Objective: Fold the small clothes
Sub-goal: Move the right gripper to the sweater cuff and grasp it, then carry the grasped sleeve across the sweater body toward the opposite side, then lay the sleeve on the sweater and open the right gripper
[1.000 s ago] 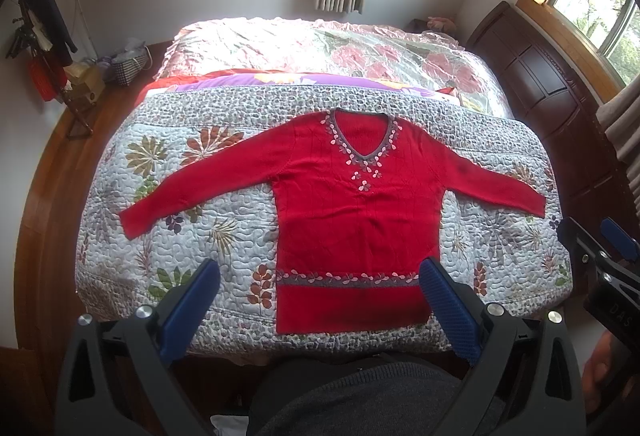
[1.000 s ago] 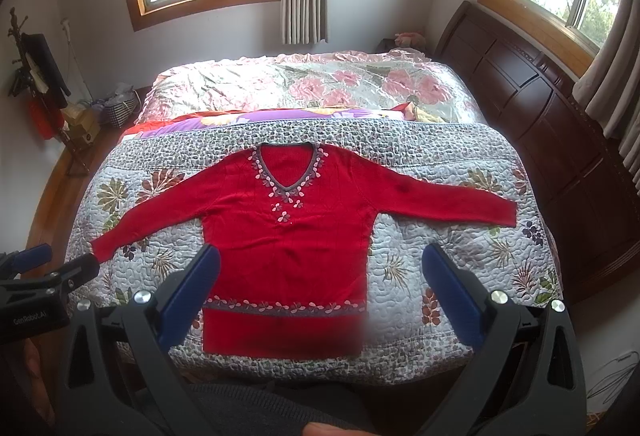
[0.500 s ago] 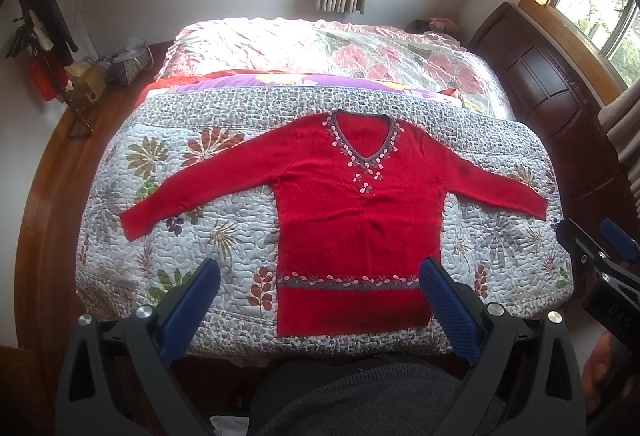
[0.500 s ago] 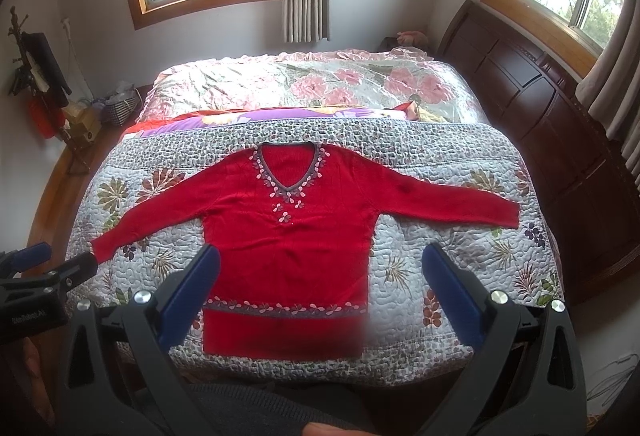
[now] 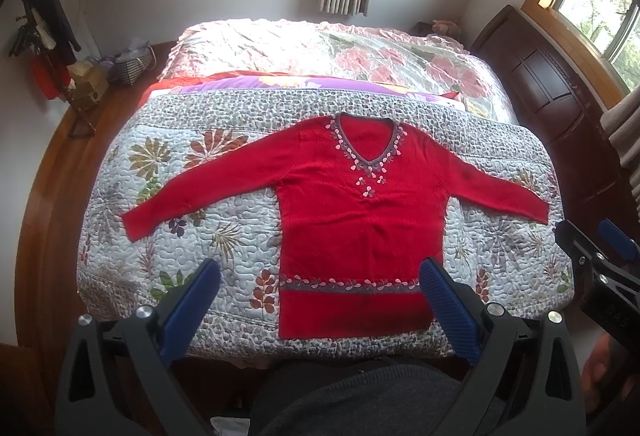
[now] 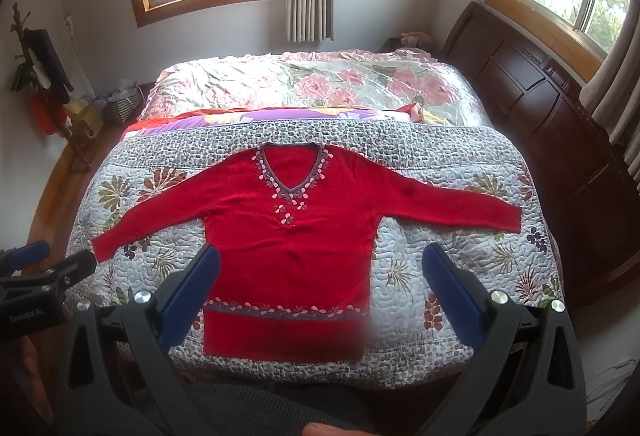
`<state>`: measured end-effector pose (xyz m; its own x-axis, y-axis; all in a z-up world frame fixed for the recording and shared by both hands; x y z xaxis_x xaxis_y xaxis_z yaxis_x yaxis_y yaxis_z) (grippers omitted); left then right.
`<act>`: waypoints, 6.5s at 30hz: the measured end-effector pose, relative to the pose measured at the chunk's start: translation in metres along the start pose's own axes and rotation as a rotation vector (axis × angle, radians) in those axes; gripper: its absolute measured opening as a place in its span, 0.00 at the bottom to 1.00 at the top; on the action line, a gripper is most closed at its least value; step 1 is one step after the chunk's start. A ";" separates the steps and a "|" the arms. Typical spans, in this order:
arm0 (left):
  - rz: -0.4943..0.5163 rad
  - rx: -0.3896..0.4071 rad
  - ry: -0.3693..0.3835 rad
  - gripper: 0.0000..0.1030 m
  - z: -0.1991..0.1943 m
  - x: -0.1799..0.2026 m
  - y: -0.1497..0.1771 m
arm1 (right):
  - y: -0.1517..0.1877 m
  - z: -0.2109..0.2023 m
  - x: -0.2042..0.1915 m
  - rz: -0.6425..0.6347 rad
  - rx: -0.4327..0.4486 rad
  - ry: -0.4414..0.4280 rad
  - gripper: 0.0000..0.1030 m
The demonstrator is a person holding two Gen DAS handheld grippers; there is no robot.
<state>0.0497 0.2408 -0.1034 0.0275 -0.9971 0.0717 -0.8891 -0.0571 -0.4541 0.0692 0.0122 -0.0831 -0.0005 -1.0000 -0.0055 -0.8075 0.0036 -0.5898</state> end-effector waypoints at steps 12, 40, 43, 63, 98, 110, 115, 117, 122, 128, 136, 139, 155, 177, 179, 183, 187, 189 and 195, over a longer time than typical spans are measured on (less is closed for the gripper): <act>0.012 -0.011 0.009 0.96 0.012 0.003 -0.013 | -0.008 0.012 0.000 0.012 -0.020 -0.004 0.97; -0.051 -0.013 0.234 0.96 0.172 0.095 -0.061 | 0.079 0.294 0.497 1.295 -0.015 -0.252 0.41; -0.077 -0.041 0.196 0.96 0.175 0.100 -0.057 | 0.088 0.330 0.540 1.447 0.008 -0.324 0.41; -0.184 -0.076 0.105 0.96 0.160 0.126 -0.036 | 0.088 0.415 0.593 1.535 -0.048 -0.324 0.27; -0.405 -0.077 0.365 0.96 0.199 -0.027 -0.031 | -0.140 0.279 0.323 0.717 0.129 -0.313 0.05; -0.363 -0.096 0.372 0.96 0.221 -0.042 -0.051 | -0.155 0.282 0.230 0.615 0.103 -0.359 0.05; -0.349 -0.099 0.376 0.96 0.224 -0.047 -0.056 | -0.152 0.294 0.204 0.609 0.080 -0.372 0.05; -0.346 -0.106 0.376 0.96 0.227 -0.050 -0.055 | -0.151 0.300 0.192 0.600 0.071 -0.376 0.05; -0.342 -0.117 0.372 0.96 0.232 -0.062 -0.054 | -0.148 0.316 0.157 0.568 0.042 -0.385 0.05; -0.345 -0.113 0.364 0.96 0.238 -0.081 -0.058 | -0.140 0.346 0.107 0.504 -0.005 -0.378 0.05; -0.306 -0.148 0.376 0.96 0.268 -0.088 -0.067 | -0.102 0.401 0.019 0.340 -0.109 -0.346 0.05; -0.286 -0.180 0.410 0.96 0.285 -0.081 -0.070 | -0.076 0.430 -0.013 0.268 -0.166 -0.320 0.05; -0.403 -0.348 0.720 0.96 0.412 -0.013 -0.100 | 0.039 0.475 -0.077 0.046 -0.385 -0.253 0.41; -0.391 -0.557 0.726 0.69 0.533 0.067 -0.119 | 0.155 0.223 0.095 0.464 -0.415 -0.042 0.55; -0.348 -0.587 0.674 0.49 0.536 0.068 -0.116 | 0.154 0.218 0.105 0.472 -0.404 -0.030 0.55; -0.291 -0.622 0.606 0.32 0.540 0.068 -0.118 | 0.148 0.212 0.113 0.475 -0.391 -0.015 0.55; -0.244 -0.619 0.569 0.06 0.539 0.061 -0.121 | 0.141 0.204 0.107 0.454 -0.366 0.002 0.55; -0.239 -0.601 0.583 0.05 0.532 0.058 -0.125 | 0.139 0.201 0.106 0.454 -0.356 0.007 0.55; -0.221 -0.542 0.655 0.02 0.498 0.052 -0.144 | 0.135 0.198 0.108 0.488 -0.342 0.008 0.55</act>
<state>0.4070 0.1714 -0.4765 0.1049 -0.7266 0.6790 -0.9936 -0.0471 0.1030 0.0768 -0.0943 -0.3239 -0.4225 -0.8832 -0.2035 -0.8571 0.4623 -0.2272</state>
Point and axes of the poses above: each gripper's, at about its wrist camera, not at the fingertips, and z roughly the way its jaws point, x to its right, y to its underside, the point moved 9 cm from there along z, roughly the way its jaws point, and after that the axes turned 4 degrees about z, right-handed, at the moved point
